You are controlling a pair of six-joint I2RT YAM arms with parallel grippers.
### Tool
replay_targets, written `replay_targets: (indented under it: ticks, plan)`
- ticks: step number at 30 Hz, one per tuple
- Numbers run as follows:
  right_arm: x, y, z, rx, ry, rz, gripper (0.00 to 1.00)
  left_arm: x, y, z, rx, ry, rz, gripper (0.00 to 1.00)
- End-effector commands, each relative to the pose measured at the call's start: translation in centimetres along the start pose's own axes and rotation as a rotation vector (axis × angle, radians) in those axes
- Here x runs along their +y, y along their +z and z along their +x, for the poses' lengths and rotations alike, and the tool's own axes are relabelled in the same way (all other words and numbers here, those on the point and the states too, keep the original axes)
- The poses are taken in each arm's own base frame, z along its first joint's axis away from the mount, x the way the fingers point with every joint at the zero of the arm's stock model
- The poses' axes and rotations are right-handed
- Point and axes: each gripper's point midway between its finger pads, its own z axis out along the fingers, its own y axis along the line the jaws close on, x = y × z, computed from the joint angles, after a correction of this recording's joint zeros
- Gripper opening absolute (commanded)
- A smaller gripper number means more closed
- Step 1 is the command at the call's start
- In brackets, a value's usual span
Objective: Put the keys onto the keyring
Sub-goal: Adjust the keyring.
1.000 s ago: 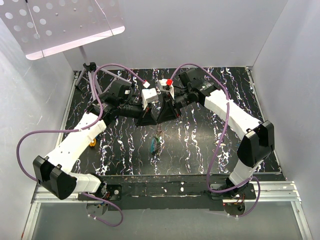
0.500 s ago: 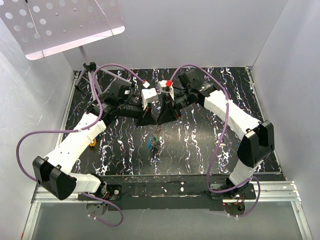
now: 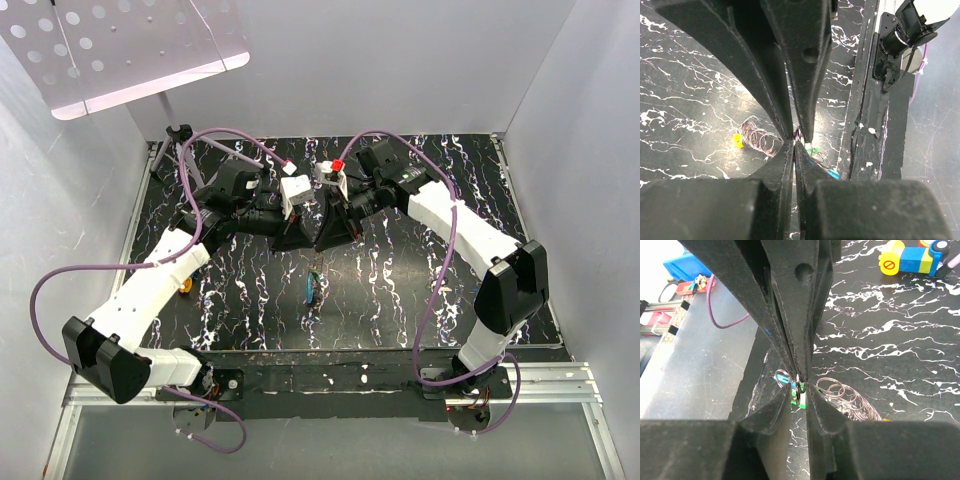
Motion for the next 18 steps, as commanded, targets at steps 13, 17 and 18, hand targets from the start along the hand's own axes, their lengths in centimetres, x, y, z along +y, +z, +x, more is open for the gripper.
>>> replay_targets:
  ticks: [13, 17, 18]
  plan:
    - [1.2, -2.0, -3.0, -0.093, -0.015, -0.025, 0.33, -1.1, -0.9, -1.5, -0.059, 0.046, 0.012, 0.00]
    - [0.9, -1.7, -2.8, -0.087, -0.005, -0.025, 0.28, -1.1, -0.9, -1.6, -0.061, 0.044, 0.013, 0.00]
    - [0.8, -1.5, -2.7, -0.082, -0.003, -0.025, 0.27, -1.0, -0.8, -1.5, -0.061, 0.044, 0.014, 0.00]
